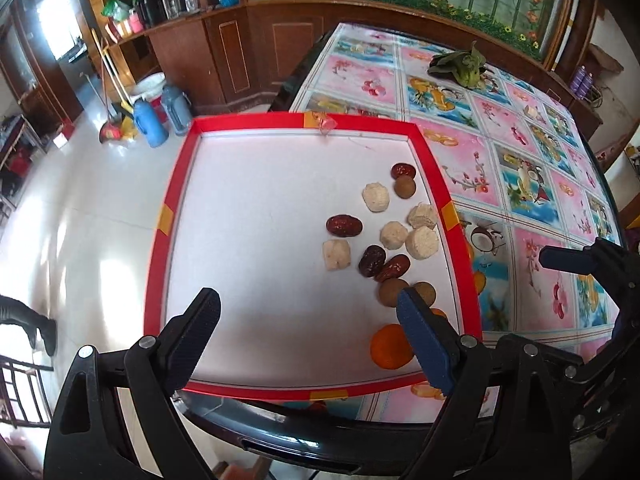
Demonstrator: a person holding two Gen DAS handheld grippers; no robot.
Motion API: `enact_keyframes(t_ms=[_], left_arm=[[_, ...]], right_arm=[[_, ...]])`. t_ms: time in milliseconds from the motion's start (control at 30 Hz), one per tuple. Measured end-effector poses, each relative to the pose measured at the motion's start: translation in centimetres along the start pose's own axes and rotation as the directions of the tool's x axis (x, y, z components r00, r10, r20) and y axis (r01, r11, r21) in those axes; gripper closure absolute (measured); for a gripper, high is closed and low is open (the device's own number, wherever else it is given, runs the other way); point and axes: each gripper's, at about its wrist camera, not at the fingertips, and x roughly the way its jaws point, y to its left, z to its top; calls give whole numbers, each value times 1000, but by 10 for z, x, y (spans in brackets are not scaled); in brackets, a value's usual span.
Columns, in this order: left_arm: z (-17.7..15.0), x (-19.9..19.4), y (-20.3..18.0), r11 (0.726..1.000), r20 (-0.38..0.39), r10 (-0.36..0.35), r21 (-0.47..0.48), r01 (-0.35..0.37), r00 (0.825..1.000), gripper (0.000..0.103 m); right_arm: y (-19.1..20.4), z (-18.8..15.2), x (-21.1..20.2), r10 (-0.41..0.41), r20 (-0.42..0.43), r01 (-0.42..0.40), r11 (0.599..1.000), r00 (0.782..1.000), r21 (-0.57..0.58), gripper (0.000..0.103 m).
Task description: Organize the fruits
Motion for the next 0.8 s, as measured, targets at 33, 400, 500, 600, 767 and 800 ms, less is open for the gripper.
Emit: enact_keyframes(t_ms=[33,400,500,600,767,800], left_arm=[[-1,-3,0,1000,8,-8,4,8,1000,13],[-7,2,12,996,-49,-59,-68,56,997,13],[-9,3,12,998,-52,-49,-52,46,997,13],[-10,5,11,999,-56,-34,-45,31,998,13],[-10,7,14,999,-61,-23,-48,20,998,13],[-10,7,15,999,-61,-22,-46,19,998,13]], right_arm=[[0,-1,0,3,0,-3,1000,1000,0,1],[5,2,-1,-14,10,14,1000,1000,-10,1],[6,3,-1,-16,10,16,1000,1000,-15,1],[7,5,0,-15,8,15,1000,1000,-16,1],[9,6,2,-12,6,12,1000,1000,-24,1],[10,7,3,-11,5,11,1000,1000,-26,1]])
